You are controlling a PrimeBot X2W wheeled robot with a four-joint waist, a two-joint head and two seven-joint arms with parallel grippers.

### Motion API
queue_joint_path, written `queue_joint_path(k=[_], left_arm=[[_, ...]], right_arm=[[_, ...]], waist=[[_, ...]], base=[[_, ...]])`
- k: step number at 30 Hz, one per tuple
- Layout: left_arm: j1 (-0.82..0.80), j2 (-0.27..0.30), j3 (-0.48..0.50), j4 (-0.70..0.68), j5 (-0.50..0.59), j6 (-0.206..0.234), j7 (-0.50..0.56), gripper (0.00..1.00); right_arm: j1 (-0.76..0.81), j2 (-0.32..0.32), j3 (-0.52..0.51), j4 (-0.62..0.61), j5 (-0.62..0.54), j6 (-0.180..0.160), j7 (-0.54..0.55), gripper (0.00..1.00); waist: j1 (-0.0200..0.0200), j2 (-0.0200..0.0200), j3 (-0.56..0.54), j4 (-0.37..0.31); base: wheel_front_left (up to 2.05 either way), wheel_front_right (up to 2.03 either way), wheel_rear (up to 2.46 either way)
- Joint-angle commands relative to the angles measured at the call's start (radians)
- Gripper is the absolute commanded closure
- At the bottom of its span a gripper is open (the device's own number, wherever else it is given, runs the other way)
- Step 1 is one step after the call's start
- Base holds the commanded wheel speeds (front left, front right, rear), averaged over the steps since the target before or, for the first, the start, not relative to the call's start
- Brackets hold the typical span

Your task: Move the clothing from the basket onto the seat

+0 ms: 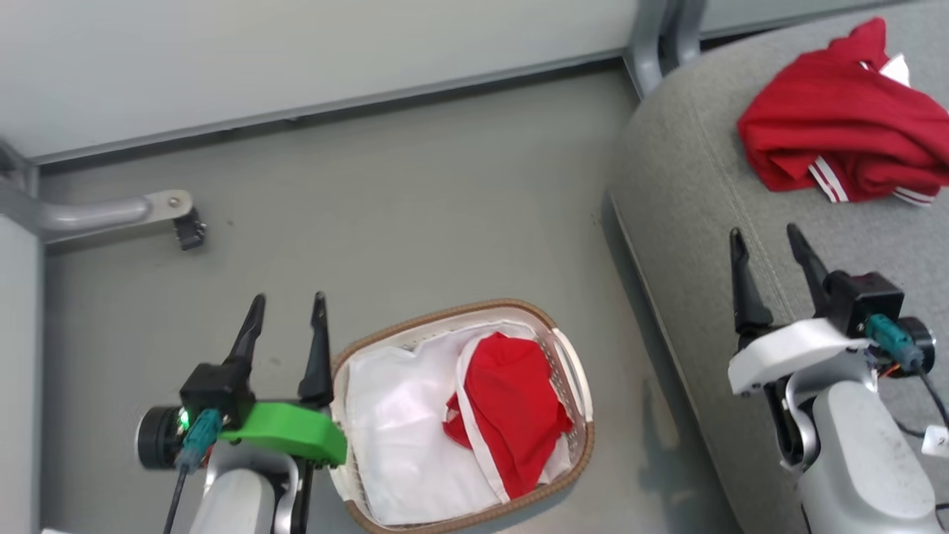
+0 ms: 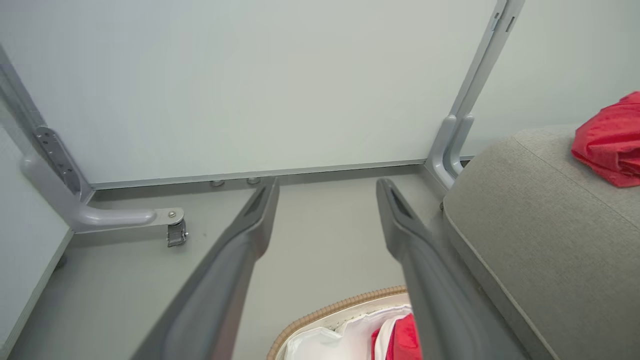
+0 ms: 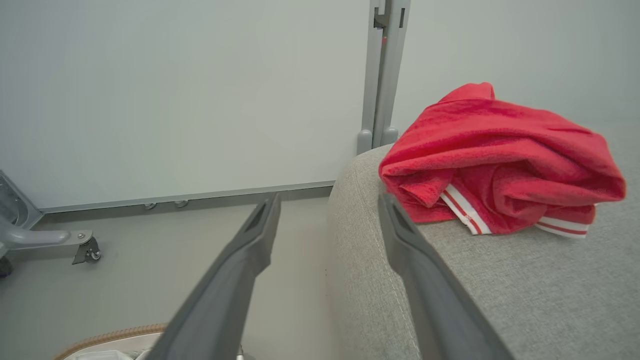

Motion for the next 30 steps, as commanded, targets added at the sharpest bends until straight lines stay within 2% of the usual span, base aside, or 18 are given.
queue_joint_path(k=[1,13,21,30], left_arm=[[0.028,0.002,0.015,0.005,0.011,0.007,0.001,0.0],[0.161,0.002,0.126,-0.023,0.028,0.024,0.001,0.0],[0.206,0.002,0.129,-0.033,0.012,0.015,0.001,0.0],[0.188,0.002,0.1,-0.031,0.006,0.009,0.001,0.0]], right_arm=[[0.031,0.001,0.002,-0.004,0.007,-0.001,-0.004,0.0],[0.167,0.021,0.022,0.001,0.0,-0.001,-0.004,0.0],[0.226,0.026,0.028,0.004,0.005,-0.001,-0.004,0.0],[0.2,0.027,0.041,-0.001,0.005,-0.001,-0.004,0.0]], waist=[[0.0001,0.0,-0.057,0.056],[0.0001,0.0,-0.147,0.085],[0.0001,0.0,-0.176,0.084],[0.0001,0.0,-0.159,0.073]], base=[[0.0,0.0,0.0],[0.0,0.0,0.0],[0.0,0.0,0.0],[0.0,0.0,0.0]])
